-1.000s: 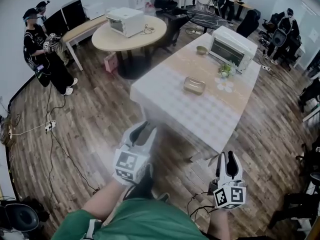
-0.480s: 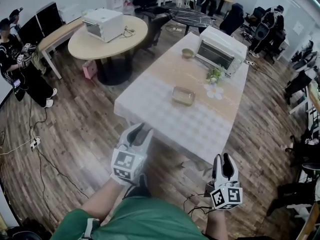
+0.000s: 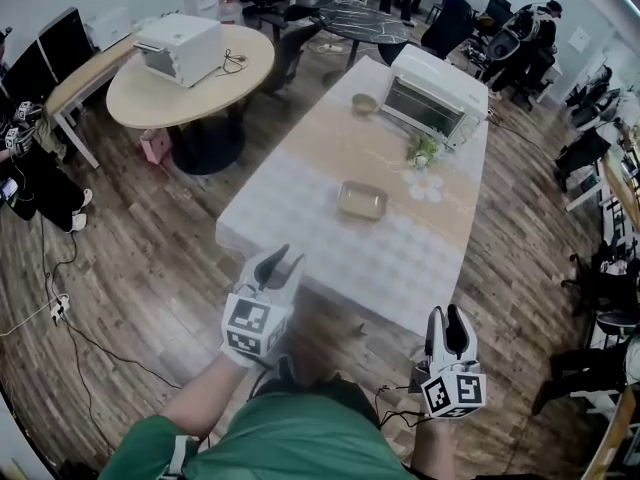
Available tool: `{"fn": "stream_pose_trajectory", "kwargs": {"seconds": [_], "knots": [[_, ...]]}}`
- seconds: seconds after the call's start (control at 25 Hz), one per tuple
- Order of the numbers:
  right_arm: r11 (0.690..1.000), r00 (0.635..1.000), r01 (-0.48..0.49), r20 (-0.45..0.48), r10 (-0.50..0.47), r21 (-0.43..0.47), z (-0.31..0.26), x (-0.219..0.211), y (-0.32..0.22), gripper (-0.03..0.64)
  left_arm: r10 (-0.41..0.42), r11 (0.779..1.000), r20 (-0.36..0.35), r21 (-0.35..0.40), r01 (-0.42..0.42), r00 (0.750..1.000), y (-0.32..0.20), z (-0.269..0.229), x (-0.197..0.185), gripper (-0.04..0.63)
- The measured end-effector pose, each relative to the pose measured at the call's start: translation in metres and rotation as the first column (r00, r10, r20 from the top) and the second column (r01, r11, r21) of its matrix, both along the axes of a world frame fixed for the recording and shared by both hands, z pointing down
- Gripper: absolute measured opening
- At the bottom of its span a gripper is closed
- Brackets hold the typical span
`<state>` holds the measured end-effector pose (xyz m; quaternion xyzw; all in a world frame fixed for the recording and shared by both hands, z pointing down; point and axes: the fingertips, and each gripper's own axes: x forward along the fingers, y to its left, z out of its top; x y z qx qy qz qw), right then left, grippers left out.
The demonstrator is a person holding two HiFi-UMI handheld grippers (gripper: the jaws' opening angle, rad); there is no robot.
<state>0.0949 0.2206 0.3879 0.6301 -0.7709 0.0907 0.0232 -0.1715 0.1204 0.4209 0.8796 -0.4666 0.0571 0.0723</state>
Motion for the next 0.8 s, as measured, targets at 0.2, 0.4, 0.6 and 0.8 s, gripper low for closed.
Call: {"fn": "stream_pose_trajectory", "kwargs": {"seconds": [0.2, 0.4, 0.6, 0.8], "knots": [[1.000, 1.000, 0.000, 0.011, 0.000, -0.022, 0.016, 0.010, -0.034, 0.112, -0.002, 1.000, 0.016, -0.019, 0.003, 1.000, -0.035, 0.015, 0.009, 0.126], [0.999, 0.999, 0.033, 0.041, -0.032, -0.020, 0.028, 0.026, -0.087, 0.111, -0.033, 0.999, 0.050, -0.029, 0.034, 0.998, -0.074, 0.024, 0.020, 0.126], [0.995, 0.992, 0.099, 0.083, -0.097, -0.019, 0.032, 0.044, -0.148, 0.112, -0.042, 0.994, 0.052, -0.095, 0.047, 0.998, -0.119, 0.036, 0.044, 0.126], [0.987, 0.982, 0.158, 0.110, -0.153, -0.030, 0.040, 0.066, -0.195, 0.112, -0.051, 0.979, 0.058, -0.193, 0.061, 0.997, -0.164, 0.063, 0.071, 0.124]]}}
